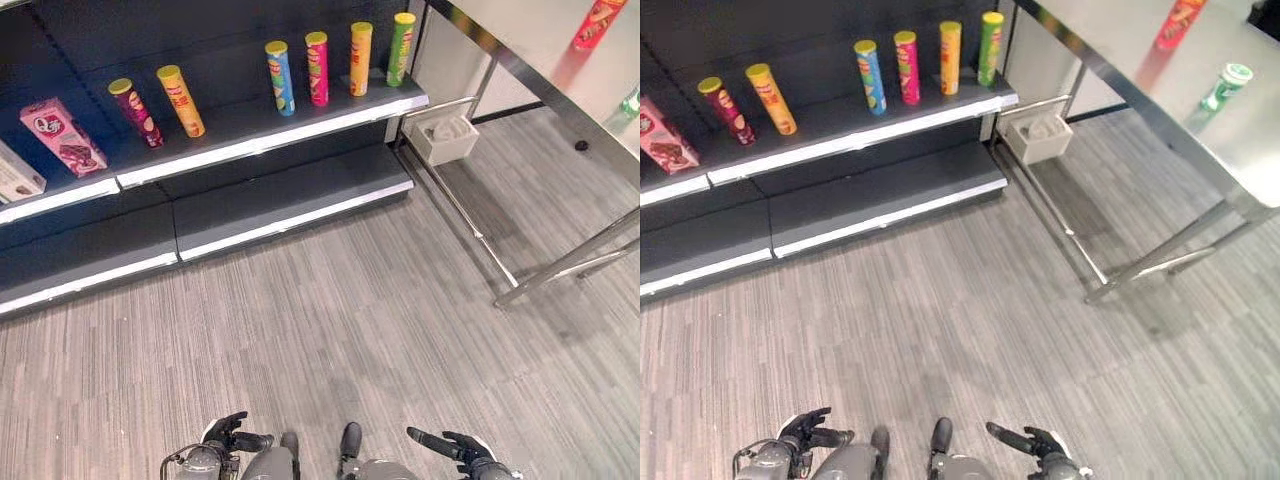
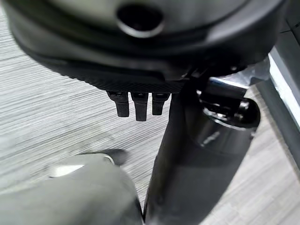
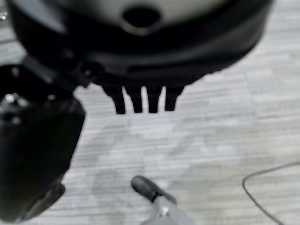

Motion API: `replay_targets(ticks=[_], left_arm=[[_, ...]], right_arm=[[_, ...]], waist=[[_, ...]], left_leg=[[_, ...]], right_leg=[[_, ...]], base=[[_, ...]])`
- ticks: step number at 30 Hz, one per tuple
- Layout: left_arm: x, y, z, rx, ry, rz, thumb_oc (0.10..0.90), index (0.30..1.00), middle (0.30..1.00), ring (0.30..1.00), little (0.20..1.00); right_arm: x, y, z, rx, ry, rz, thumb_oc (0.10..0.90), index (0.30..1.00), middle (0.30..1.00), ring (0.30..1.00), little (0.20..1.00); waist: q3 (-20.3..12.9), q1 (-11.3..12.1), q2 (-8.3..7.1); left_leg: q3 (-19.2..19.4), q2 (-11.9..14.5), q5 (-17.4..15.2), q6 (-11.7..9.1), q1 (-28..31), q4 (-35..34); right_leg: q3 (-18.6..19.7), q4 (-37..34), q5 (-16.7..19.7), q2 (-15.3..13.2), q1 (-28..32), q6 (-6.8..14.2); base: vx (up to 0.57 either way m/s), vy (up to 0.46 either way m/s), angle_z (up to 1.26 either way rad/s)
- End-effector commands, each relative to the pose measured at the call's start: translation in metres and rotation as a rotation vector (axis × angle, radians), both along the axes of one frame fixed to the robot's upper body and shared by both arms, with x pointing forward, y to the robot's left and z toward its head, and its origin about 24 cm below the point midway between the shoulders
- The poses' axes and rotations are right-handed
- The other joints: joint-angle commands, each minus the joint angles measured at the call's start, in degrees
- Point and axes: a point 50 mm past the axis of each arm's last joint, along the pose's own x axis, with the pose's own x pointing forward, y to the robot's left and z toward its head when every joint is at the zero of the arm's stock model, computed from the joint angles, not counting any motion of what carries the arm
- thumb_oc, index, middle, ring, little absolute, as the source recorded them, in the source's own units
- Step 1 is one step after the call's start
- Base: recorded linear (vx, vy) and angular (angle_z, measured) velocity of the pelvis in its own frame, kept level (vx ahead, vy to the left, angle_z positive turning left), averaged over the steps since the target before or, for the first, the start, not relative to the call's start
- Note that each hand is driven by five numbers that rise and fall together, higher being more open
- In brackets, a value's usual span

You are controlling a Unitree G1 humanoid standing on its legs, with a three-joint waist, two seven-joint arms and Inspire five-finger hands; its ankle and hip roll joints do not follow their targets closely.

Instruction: Put the goods on the table back onto the shelves and tidy them up.

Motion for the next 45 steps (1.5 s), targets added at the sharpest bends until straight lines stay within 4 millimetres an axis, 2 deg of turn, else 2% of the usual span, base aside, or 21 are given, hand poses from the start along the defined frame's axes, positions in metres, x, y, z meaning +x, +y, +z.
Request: replay_targets(ticks=[1, 4, 5, 8, 11, 15, 21, 22, 23, 24, 25, 28, 30, 32, 34, 35, 36, 37, 39, 42, 45], left_arm=[[-0.015, 0.002, -0.005, 0.035, 0.046, -0.048, 0.800, 0.900, 0.900, 0.900, 0.900], [-0.015, 0.002, -0.005, 0.035, 0.046, -0.048, 0.800, 0.900, 0.900, 0.900, 0.900], [-0.015, 0.004, -0.005, 0.049, 0.051, -0.071, 0.800, 0.900, 0.900, 0.900, 0.900], [-0.013, 0.006, -0.003, 0.060, 0.047, -0.081, 0.800, 0.900, 0.900, 0.900, 0.900], [-0.014, 0.008, -0.003, 0.065, 0.050, -0.074, 0.800, 0.900, 0.900, 0.900, 0.900], [-0.011, 0.014, -0.001, 0.081, 0.036, -0.078, 0.800, 0.900, 0.900, 0.900, 0.900], [-0.011, 0.014, -0.001, 0.081, 0.036, -0.078, 0.800, 0.900, 0.900, 0.900, 0.900], [-0.009, 0.016, 0.001, 0.086, 0.028, -0.085, 0.800, 0.900, 0.900, 0.900, 0.900], [-0.006, 0.018, 0.002, 0.089, 0.019, -0.082, 0.800, 0.900, 0.900, 0.900, 0.900], [-0.006, 0.018, 0.002, 0.089, 0.019, -0.082, 0.800, 0.900, 0.900, 0.900, 0.900], [-0.004, 0.022, 0.004, 0.098, 0.014, -0.079, 0.800, 0.900, 0.900, 0.900, 0.900], [-0.004, 0.022, 0.004, 0.098, 0.013, -0.079, 0.800, 0.900, 0.900, 0.900, 0.900], [-0.003, 0.022, 0.005, 0.096, 0.008, -0.074, 0.800, 0.900, 0.900, 0.900, 0.900], [-0.003, 0.023, 0.005, 0.090, 0.004, -0.066, 0.800, 0.900, 0.900, 0.900, 0.900], [0.000, 0.022, 0.007, 0.086, -0.006, -0.070, 0.800, 0.900, 0.900, 0.900, 0.900], [0.000, 0.022, 0.006, 0.090, -0.001, -0.078, 0.800, 0.900, 0.900, 0.900, 0.900], [0.000, 0.020, 0.005, 0.086, 0.003, -0.077, 0.800, 0.900, 0.900, 0.900, 0.900], [-0.001, 0.019, 0.005, 0.078, 0.004, -0.071, 0.800, 0.900, 0.900, 0.900, 0.900], [-0.004, 0.015, 0.002, 0.056, 0.011, -0.055, 0.800, 0.900, 0.900, 0.900, 0.900], [-0.004, 0.010, 0.002, 0.040, 0.011, -0.058, 0.800, 0.900, 0.900, 0.900, 0.900], [-0.005, 0.010, 0.001, 0.042, 0.025, -0.071, 0.800, 0.900, 0.900, 0.900, 0.900]], right_arm=[[-0.006, -0.022, 0.007, -0.070, -0.024, -0.028, 0.800, 0.900, 0.900, 0.900, 0.900], [-0.006, -0.022, 0.007, -0.070, -0.024, -0.028, 0.800, 0.900, 0.900, 0.900, 0.900], [-0.010, -0.018, 0.004, -0.052, -0.017, -0.052, 0.800, 0.900, 0.900, 0.900, 0.900], [-0.018, -0.014, -0.001, -0.037, 0.012, -0.077, 0.800, 0.900, 0.900, 0.900, 0.900], [-0.019, -0.013, -0.002, -0.031, 0.008, -0.099, 0.800, 0.900, 0.900, 0.900, 0.900], [-0.016, -0.011, -0.001, -0.022, -0.020, -0.135, 0.800, 0.900, 0.900, 0.900, 0.900], [-0.016, -0.011, -0.001, -0.022, -0.020, -0.135, 0.800, 0.900, 0.900, 0.900, 0.900], [-0.015, -0.011, 0.000, -0.022, -0.025, -0.131, 0.800, 0.900, 0.900, 0.900, 0.900], [-0.012, -0.010, 0.000, -0.020, -0.033, -0.123, 0.800, 0.900, 0.900, 0.900, 0.900], [-0.011, -0.010, 0.000, -0.020, -0.033, -0.123, 0.800, 0.900, 0.900, 0.900, 0.900], [-0.007, -0.008, 0.002, -0.018, -0.047, -0.107, 0.800, 0.900, 0.900, 0.900, 0.900], [-0.007, -0.008, 0.002, -0.018, -0.047, -0.107, 0.800, 0.900, 0.900, 0.900, 0.900], [-0.009, -0.007, 0.001, -0.017, -0.040, -0.094, 0.800, 0.900, 0.900, 0.900, 0.900], [-0.010, -0.007, 0.000, -0.019, -0.035, -0.094, 0.800, 0.900, 0.900, 0.900, 0.900], [-0.016, -0.008, -0.002, -0.019, -0.016, -0.110, 0.800, 0.900, 0.900, 0.900, 0.900], [-0.020, -0.008, -0.003, -0.016, -0.005, -0.114, 0.800, 0.900, 0.900, 0.900, 0.900], [-0.025, -0.008, -0.004, -0.019, 0.010, -0.114, 0.800, 0.900, 0.900, 0.900, 0.900], [-0.029, -0.008, -0.006, -0.020, 0.026, -0.112, 0.800, 0.900, 0.900, 0.900, 0.900], [-0.031, -0.008, -0.006, -0.013, 0.023, -0.115, 0.800, 0.900, 0.900, 0.900, 0.900], [-0.036, -0.013, -0.005, -0.017, 0.022, -0.125, 0.800, 0.900, 0.900, 0.900, 0.900], [-0.035, -0.016, -0.003, -0.023, 0.012, -0.135, 0.800, 0.900, 0.900, 0.900, 0.900]], waist=[[-3.21, 0.43, 0.87], [-3.16, 0.52, 0.88], [-4.47, -0.67, 1.36], [-4.80, -1.50, 1.34], [-4.97, -1.79, 1.21], [-4.56, -2.78, 0.92], [-4.56, -2.77, 0.92], [-3.81, -2.92, 0.81], [-3.36, -2.63, 0.77], [-3.33, -2.52, 0.76], [-2.23, -1.32, 1.08], [-2.39, -1.35, 1.04], [-2.34, -1.20, 1.24], [-2.12, -1.07, 1.23], [-2.83, -1.55, 0.30], [-3.26, -1.69, -0.35], [-4.18, -1.75, -1.19], [-4.65, -1.61, -1.45], [-5.47, -1.86, -1.70], [-5.45, -2.56, -1.24], [-4.96, -2.70, -1.19]], left_leg=[[2.05, 1.38, 3.33, 2.49, 0.41, 4.71], [2.13, 1.41, 3.35, 2.49, 0.53, 4.62], [4.45, 1.87, 3.62, 3.29, 4.10, 0.91], [6.77, 1.60, 2.60, 4.60, 6.88, -0.61], [7.83, 1.34, 2.22, 5.17, 7.57, -1.22], [10.86, 0.90, 1.53, 6.62, 7.64, -1.68], [10.88, 0.90, 1.53, 6.62, 7.63, -1.68], [12.79, 1.03, 1.24, 7.09, 7.69, -2.00], [14.30, 1.43, 1.22, 7.11, 7.58, -2.00], [14.41, 1.42, 1.18, 7.12, 7.61, -1.99], [17.81, 3.25, 0.91, 6.70, 7.97, -1.50], [17.78, 3.22, 1.02, 6.70, 7.74, -1.50], [19.35, 4.20, 0.89, 6.69, 7.93, -0.99], [19.83, 4.40, 0.77, 6.75, 8.24, -0.71], [20.30, 4.07, 0.82, 6.46, 8.39, -0.46], [20.58, 3.85, 0.62, 6.26, 8.29, -0.16], [20.85, 3.85, 0.71, 5.60, 7.74, 0.48], [20.91, 4.14, 0.88, 5.14, 7.59, 0.74], [20.24, 5.33, 0.81, 4.08, 8.78, 0.84], [17.68, 7.68, 0.45, 2.33, 8.55, 4.28], [16.68, 8.57, 0.51, 1.65, 7.09, 6.88]], right_leg=[[-1.08, 0.35, -2.36, -1.60, -0.46, 10.31], [-0.99, 0.35, -2.36, -1.59, -0.41, 10.30], [-0.01, 0.35, -2.13, -1.92, -0.15, 10.51], [2.45, 0.64, -1.47, -2.79, 0.15, 11.39], [3.77, 0.91, -1.13, -3.03, -0.21, 11.81], [7.18, 3.75, -0.68, -3.35, -3.57, 13.04], [7.20, 3.75, -0.68, -3.35, -3.58, 13.04], [6.96, 7.49, -1.04, -3.57, -5.90, 13.87], [5.32, 9.44, -0.64, -4.36, -7.70, 14.46], [5.44, 9.63, -0.73, -4.35, -7.80, 14.47], [-3.92, 12.85, -1.00, -8.46, -8.53, 14.88], [-3.95, 12.77, -0.89, -8.48, -8.71, 14.87], [-8.30, 14.56, -1.62, -10.74, -8.03, 14.33], [-8.95, 16.06, -1.58, -11.57, -7.93, 14.23], [-7.62, 13.49, -0.96, -10.88, -7.08, 14.40], [-7.18, 11.06, -0.45, -10.40, -6.19, 14.44], [-7.29, 5.72, 0.04, -9.21, -3.77, 14.45], [-7.26, 3.94, 0.25, -8.53, -2.76, 14.40], [-7.18, 1.44, 0.38, -7.01, -0.44, 13.85], [-6.09, 1.36, -2.30, -4.37, 0.93, 11.45], [-6.07, 1.69, -3.05, -3.88, 0.86, 10.54]], base=[[0.06, 0.096, -0.95], [0.05, 0.092, -0.54], [0.14, 0.298, -0.25], [0.09, 0.251, -0.24], [0.04, 0.174, -0.51], [-0.01, 0.154, -0.34], [-0.01, 0.022, -0.28], [-0.07, 0.102, 0.00], [-0.07, 0.103, -0.16], [-0.10, 0.026, -0.70], [-0.08, 0.002, -1.14], [-0.03, 0.001, -1.26], [-0.03, 0.010, -0.27], [-0.02, -0.003, 0.00], [0.01, -0.085, -0.09], [0.03, -0.189, -0.15], [0.06, -0.212, -0.23], [0.08, -0.215, -0.19], [0.17, -0.284, 0.01], [0.15, -0.355, 0.08], [0.03, -0.148, 0.34]])
